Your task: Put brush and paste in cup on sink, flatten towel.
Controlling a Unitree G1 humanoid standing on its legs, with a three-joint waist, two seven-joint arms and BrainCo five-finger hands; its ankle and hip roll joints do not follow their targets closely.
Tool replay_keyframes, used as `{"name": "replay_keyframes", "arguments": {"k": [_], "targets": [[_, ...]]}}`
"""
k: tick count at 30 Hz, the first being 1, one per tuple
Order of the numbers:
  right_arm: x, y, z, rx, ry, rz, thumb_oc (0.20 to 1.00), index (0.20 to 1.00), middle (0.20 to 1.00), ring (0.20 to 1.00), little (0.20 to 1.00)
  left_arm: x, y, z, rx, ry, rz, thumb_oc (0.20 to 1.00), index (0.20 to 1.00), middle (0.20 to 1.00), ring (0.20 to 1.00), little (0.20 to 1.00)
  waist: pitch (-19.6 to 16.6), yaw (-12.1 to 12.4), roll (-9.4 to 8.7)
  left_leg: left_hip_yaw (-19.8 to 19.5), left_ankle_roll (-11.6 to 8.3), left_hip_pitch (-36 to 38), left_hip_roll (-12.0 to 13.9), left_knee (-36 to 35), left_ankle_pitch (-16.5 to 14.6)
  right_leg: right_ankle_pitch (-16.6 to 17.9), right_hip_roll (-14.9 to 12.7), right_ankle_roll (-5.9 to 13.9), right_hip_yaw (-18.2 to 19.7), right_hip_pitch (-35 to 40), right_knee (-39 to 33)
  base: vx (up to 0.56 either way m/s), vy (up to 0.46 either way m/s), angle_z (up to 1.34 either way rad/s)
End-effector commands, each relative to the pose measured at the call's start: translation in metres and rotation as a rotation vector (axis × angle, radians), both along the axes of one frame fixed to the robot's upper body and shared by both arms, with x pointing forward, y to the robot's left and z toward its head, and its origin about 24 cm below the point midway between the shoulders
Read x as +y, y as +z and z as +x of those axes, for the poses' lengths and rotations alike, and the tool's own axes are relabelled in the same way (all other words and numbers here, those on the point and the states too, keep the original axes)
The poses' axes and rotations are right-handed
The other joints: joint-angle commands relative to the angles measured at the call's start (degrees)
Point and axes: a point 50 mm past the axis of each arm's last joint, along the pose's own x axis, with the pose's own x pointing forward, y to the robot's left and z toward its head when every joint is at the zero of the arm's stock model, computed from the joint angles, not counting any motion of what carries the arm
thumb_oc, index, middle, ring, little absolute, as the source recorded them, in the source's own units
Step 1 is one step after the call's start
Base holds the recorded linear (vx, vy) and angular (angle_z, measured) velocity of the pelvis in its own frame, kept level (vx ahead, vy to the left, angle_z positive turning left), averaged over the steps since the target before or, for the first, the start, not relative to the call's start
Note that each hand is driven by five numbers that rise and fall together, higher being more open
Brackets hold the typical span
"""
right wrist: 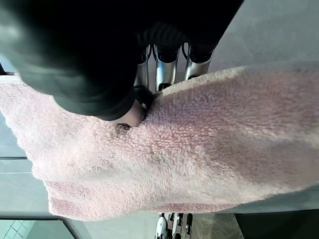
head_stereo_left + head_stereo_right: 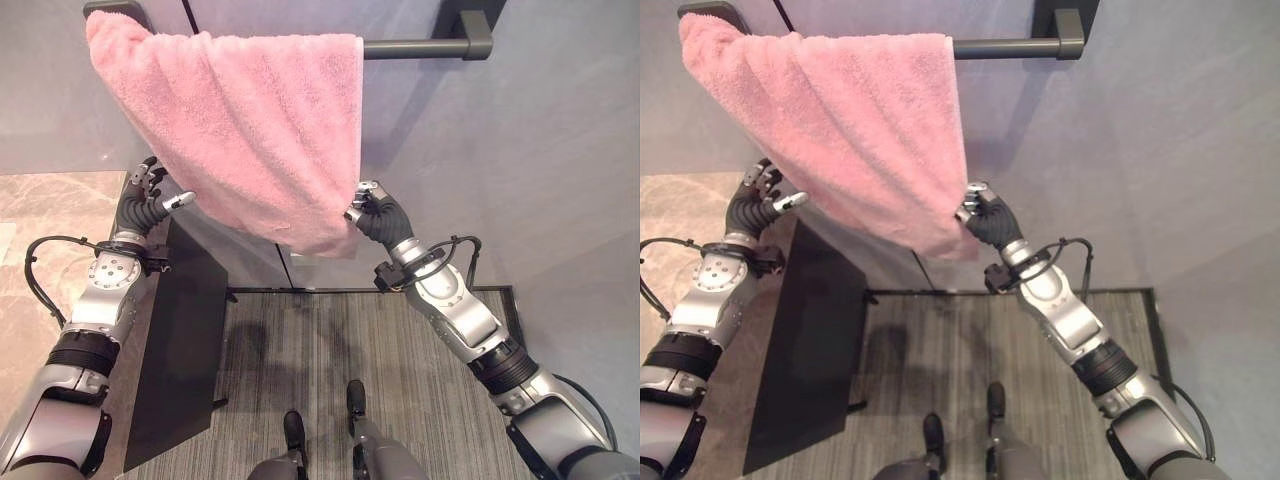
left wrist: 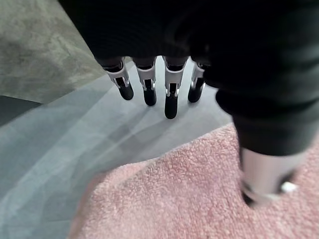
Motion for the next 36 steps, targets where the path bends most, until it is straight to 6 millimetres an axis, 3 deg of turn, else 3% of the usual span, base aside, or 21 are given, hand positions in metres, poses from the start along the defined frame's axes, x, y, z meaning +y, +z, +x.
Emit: {"name": "replay_keyframes", "arguments": {"k": [1, 6, 9, 16, 19, 20, 26, 28, 30, 36], "targets": [[0.010, 0.042, -0.005, -0.163, 0.071, 0.081, 0.200, 0.200, 0.200, 0.200, 0.200, -0.018, 0.056, 0.020, -0.182, -0.054, 0.013, 0.442, 0.442, 0.442, 0.442, 0.442, 3.5, -1.3, -0.77, 0.4, 0.19, 1.5, -1.9, 0.4, 1.6, -4.2, -3.1, 6.97, 0.6, 7.0, 0.4, 0.01, -0.016, 0.03], [0.013, 0.044, -0.007, -0.168, 0.088, 0.090, 0.200, 0.200, 0.200, 0.200, 0.200, -0.025, 0.061, 0.025, -0.195, -0.056, 0.016, 0.351, 0.351, 0.351, 0.351, 0.351, 3.6, -1.6, -1.28, 0.3, 0.07, 1.7, -1.6, 0.2, 1.6, -4.5, -2.6, 6.74, 0.6, 7.0, 0.3, 0.00, 0.000, 0.00], [0.015, 0.044, -0.007, -0.169, 0.095, 0.095, 0.200, 0.200, 0.200, 0.200, 0.200, -0.030, 0.061, 0.027, -0.200, -0.062, 0.015, 0.200, 0.200, 0.200, 0.200, 0.200, 3.8, -1.7, -1.46, 0.3, -0.10, 1.8, -1.4, 0.1, 1.7, -4.5, -2.4, 6.70, 0.5, 7.0, 0.2, 0.00, 0.000, 0.00], [0.013, 0.044, -0.005, -0.168, 0.079, 0.079, 0.200, 0.200, 0.200, 0.200, 0.200, -0.038, 0.058, 0.020, -0.227, -0.100, 0.034, 0.200, 0.200, 0.200, 0.200, 0.200, 3.6, -1.5, -1.05, 0.3, -0.33, 2.4, -1.2, 0.1, 1.7, -4.4, -2.4, 6.61, 0.8, 7.2, 0.2, 0.00, 0.000, 0.00], [0.005, 0.042, -0.003, -0.173, 0.045, 0.054, 0.200, 0.200, 0.200, 0.200, 0.200, -0.042, 0.053, 0.004, -0.273, -0.143, 0.022, 0.200, 0.200, 0.200, 0.200, 0.200, 2.8, -0.8, -0.68, 0.2, -0.42, 3.3, -1.2, 0.1, 1.6, -4.7, -2.5, 6.46, 0.7, 8.2, 0.2, 0.03, -0.015, 0.00], [-0.001, 0.038, -0.002, -0.163, 0.023, 0.046, 0.200, 0.200, 0.200, 0.200, 0.200, -0.044, 0.045, -0.010, -0.295, -0.178, -0.004, 0.200, 0.200, 0.200, 0.200, 0.200, 2.0, -0.4, -0.46, -0.1, -0.39, 4.2, -1.3, 0.1, 1.5, -5.0, -2.6, 6.28, 0.5, 9.2, 0.1, 0.05, -0.026, -0.01], [-0.016, 0.041, -0.003, -0.194, -0.023, -0.008, 0.200, 0.200, 0.200, 0.200, 0.200, -0.035, 0.032, -0.038, -0.319, -0.131, 0.043, 0.200, 0.200, 0.200, 0.200, 0.200, -0.1, 0.2, -0.09, -1.0, -0.62, 6.3, -1.5, 0.1, 1.5, -5.5, -2.8, 6.07, -0.6, 11.9, 0.3, 0.02, -0.036, 0.04], [-0.029, 0.054, -0.017, -0.270, -0.026, 0.008, 0.200, 0.200, 0.200, 0.200, 0.200, -0.031, 0.031, -0.067, -0.380, -0.108, 0.067, 0.200, 0.200, 0.200, 0.200, 0.200, -1.7, 0.7, -0.09, -1.8, -0.74, 7.5, -1.6, 0.1, 1.5, -6.0, -2.9, 5.95, -1.6, 13.7, 0.3, 0.00, -0.049, 0.10], [-0.035, 0.057, -0.024, -0.292, -0.018, 0.040, 0.200, 0.200, 0.200, 0.200, 0.200, -0.030, 0.026, -0.080, -0.400, -0.117, 0.015, 0.200, 0.200, 0.200, 0.200, 0.200, -2.6, 0.9, -0.09, -2.4, -0.75, 8.1, -1.7, 0.1, 1.6, -6.4, -3.1, 5.83, -2.1, 14.6, 0.4, -0.02, -0.026, 0.20], [-0.039, 0.068, -0.034, -0.351, -0.011, 0.118, 0.200, 0.200, 0.200, 0.200, 0.200, -0.027, 0.036, -0.094, -0.479, -0.085, 0.011, 0.200, 0.200, 0.200, 0.200, 0.200, -4.4, 1.7, 0.03, -3.5, -1.26, 9.1, -1.8, 0.1, 2.1, -7.0, -3.5, 5.65, -3.7, 16.6, 0.1, -0.04, -0.022, 0.18]]}}
